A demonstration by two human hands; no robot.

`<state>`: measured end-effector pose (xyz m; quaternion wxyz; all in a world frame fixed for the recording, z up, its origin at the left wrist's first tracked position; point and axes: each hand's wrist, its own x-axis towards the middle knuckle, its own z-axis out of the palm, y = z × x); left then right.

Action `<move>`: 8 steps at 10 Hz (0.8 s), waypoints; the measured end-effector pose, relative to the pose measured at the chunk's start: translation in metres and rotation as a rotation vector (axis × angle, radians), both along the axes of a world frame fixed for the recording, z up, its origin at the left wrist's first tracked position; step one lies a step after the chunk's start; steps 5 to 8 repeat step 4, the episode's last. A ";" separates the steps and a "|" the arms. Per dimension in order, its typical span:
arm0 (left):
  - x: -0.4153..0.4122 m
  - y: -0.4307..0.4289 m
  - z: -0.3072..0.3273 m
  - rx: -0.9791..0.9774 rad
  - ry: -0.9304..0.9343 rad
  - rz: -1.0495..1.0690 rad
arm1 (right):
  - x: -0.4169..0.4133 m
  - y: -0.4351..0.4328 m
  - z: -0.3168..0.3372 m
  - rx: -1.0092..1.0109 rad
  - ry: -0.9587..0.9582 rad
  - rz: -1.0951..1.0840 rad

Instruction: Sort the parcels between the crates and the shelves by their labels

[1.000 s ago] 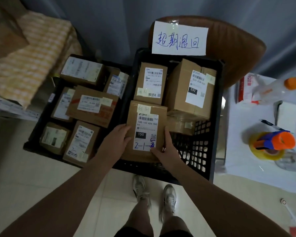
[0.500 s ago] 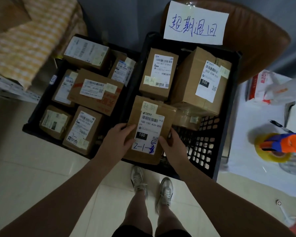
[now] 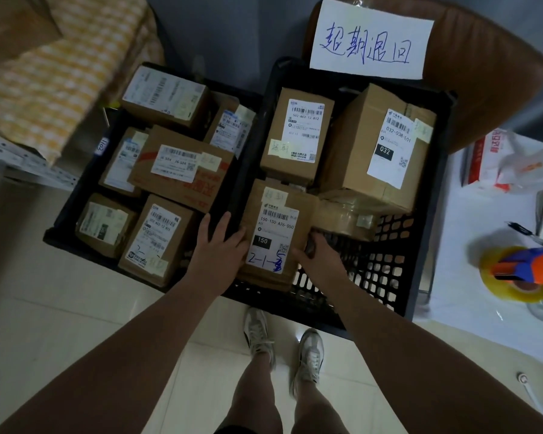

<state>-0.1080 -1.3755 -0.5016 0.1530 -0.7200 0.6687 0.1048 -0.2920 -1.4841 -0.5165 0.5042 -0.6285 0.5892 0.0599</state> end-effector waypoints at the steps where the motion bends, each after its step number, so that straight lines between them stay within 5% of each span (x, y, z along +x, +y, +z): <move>1: -0.002 -0.002 0.003 0.007 -0.011 -0.014 | -0.003 0.000 0.003 -0.028 0.054 0.048; 4: -0.007 0.014 0.033 -0.070 0.038 0.060 | -0.014 0.006 0.047 -0.281 0.153 0.295; 8: -0.007 0.014 0.033 -0.070 0.038 0.060 | -0.014 0.006 0.047 -0.281 0.153 0.295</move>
